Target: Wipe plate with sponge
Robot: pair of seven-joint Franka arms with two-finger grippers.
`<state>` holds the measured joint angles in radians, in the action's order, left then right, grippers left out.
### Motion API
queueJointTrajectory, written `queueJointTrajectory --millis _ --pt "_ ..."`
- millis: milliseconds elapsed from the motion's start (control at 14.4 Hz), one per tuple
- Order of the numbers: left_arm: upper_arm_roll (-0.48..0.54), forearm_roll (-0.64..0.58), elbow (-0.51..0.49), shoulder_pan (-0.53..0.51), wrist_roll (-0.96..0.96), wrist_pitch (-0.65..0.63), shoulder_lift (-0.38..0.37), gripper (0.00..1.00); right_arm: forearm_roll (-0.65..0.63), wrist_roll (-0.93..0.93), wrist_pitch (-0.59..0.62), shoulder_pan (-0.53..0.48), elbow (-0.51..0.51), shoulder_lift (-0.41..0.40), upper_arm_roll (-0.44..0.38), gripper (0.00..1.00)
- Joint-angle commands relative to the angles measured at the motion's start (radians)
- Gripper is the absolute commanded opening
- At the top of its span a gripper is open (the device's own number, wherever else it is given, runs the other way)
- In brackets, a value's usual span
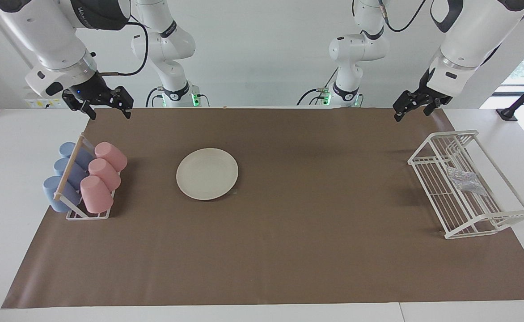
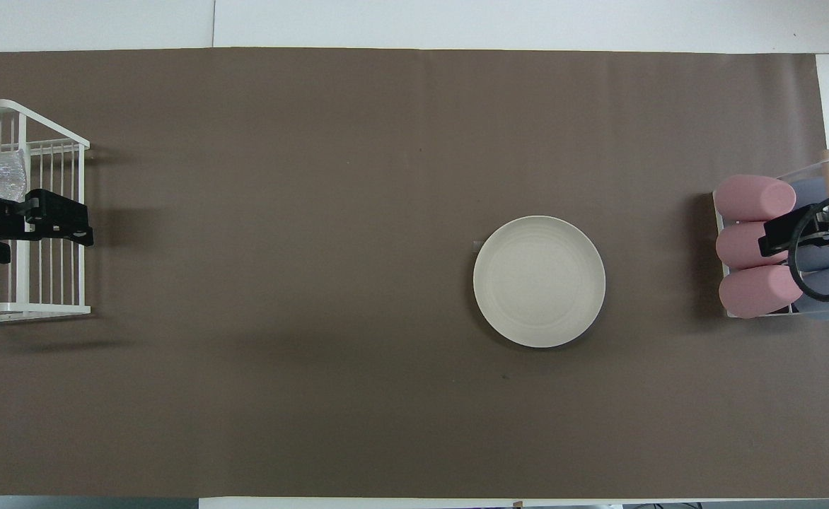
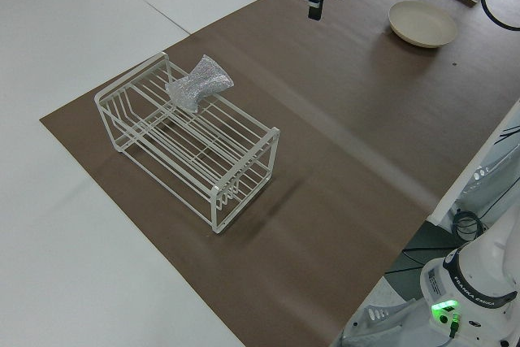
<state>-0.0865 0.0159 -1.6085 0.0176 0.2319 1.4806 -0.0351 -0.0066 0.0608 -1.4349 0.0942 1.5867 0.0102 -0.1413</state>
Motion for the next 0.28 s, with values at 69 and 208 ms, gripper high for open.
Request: queueJointTrajectory --millis 69,208 --pt "0.013 0.013 0.007 0.016 -0.011 -0.006 -0.014 1.00 0.013 -0.015 -0.004 -0.007 0.026 0.024 0.005 1.00" --pt "0.011 0.013 0.007 0.012 -0.013 -0.002 -0.014 1.00 0.013 -0.013 -0.004 -0.007 0.026 0.024 0.005 1.00"
